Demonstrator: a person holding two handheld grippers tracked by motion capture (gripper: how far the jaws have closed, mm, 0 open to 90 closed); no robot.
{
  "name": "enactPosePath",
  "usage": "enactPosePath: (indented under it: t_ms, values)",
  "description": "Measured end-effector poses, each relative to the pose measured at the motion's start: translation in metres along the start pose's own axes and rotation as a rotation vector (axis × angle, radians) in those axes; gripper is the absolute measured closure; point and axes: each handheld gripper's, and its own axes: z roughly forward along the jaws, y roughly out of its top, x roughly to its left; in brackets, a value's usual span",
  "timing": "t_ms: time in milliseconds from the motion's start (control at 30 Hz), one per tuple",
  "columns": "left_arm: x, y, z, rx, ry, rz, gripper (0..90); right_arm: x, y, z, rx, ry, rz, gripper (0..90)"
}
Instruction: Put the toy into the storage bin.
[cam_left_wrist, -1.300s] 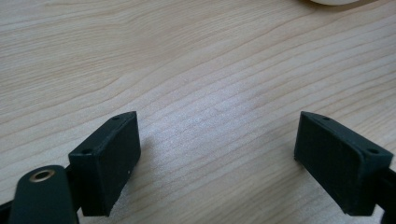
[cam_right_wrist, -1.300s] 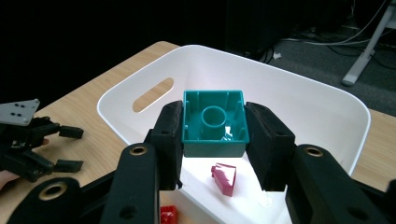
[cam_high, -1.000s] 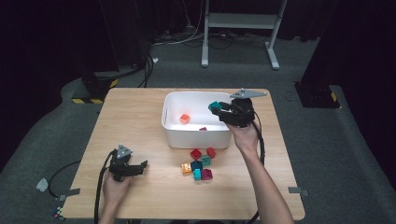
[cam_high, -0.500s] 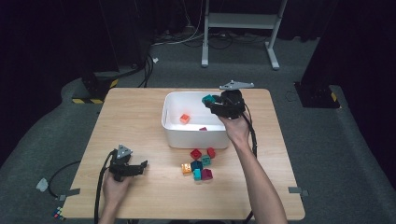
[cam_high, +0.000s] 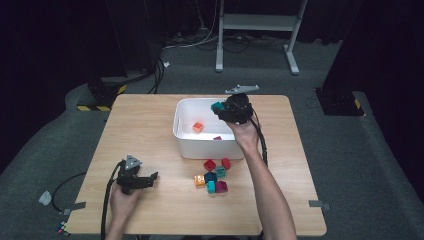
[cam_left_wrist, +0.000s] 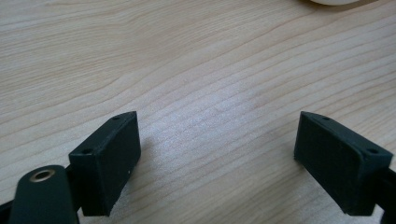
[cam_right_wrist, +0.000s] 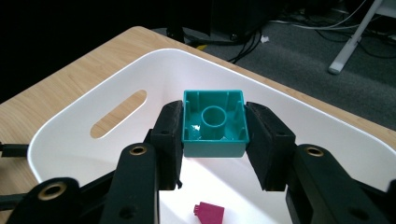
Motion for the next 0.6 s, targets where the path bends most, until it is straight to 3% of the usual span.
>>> enactPosePath:
  t_ms: [233, 600]
  values:
    - [0.0, 0.0, 0.0, 0.0, 0.0, -0.001, 14.6, 0.001, -0.001, 0.013, 0.033, -0.002, -0.006, 59.0]
    - [0.0, 0.0, 0.0, 0.0, 0.0, 0.0, 14.7, 0.0, -0.003, 0.018, 0.063, -0.008, -0.001, 58.5]
